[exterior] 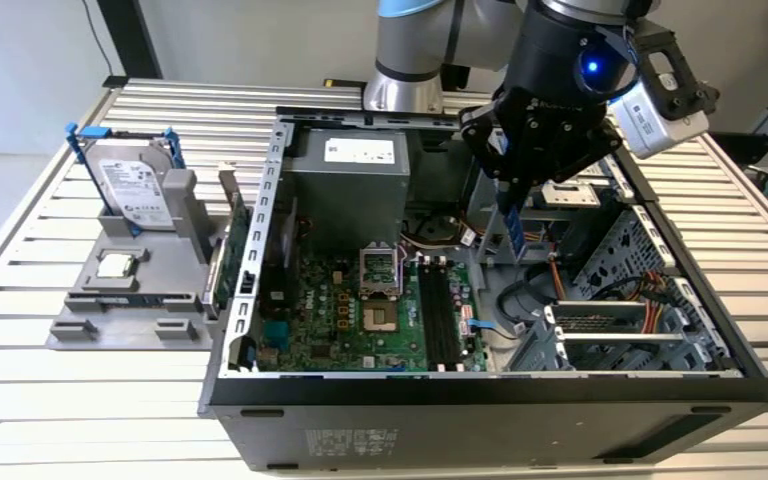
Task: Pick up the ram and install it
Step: 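Insert the ram into the slot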
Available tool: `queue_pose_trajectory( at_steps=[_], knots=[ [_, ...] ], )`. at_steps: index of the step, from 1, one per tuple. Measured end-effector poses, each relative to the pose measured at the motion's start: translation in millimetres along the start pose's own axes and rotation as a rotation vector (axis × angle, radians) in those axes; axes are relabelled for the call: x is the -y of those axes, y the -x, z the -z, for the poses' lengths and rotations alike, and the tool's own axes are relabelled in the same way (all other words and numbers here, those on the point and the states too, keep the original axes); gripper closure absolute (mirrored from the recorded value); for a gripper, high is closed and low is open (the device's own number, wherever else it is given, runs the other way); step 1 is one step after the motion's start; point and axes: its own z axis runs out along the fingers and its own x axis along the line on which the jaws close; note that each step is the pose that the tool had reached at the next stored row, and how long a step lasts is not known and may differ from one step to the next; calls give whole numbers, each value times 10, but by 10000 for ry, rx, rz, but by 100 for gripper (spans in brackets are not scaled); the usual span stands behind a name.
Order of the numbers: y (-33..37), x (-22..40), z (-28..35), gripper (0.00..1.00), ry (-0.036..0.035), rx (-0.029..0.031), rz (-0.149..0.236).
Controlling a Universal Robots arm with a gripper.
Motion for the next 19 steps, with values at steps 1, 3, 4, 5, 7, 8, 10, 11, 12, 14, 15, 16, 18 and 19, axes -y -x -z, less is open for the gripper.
queue_pose_trajectory(
  at_steps=[1,3,4,5,7,8,10,11,12,14,15,16,18,19],
  knots=[
    [0,0,0,100,1,0,5],
    [0,0,-1,100,2,0,8],
    [0,0,-1,100,2,0,10],
    [0,0,0,100,1,0,12],
    [0,0,-1,100,2,0,16],
    [0,0,-1,100,1,0,18],
    [0,0,-1,100,0,1,20],
    [0,-1,-4,100,-10,-1,21],
    [0,-1,-9,100,-15,-2,21],
    [0,-1,-29,100,-18,-2,20],
    [1,-1,-44,100,-18,-2,20],
    [1,-2,-61,100,-20,-2,20],
    [2,-2,-98,100,-21,-1,20],
    [2,-3,-115,100,-21,-1,20]
  ],
)
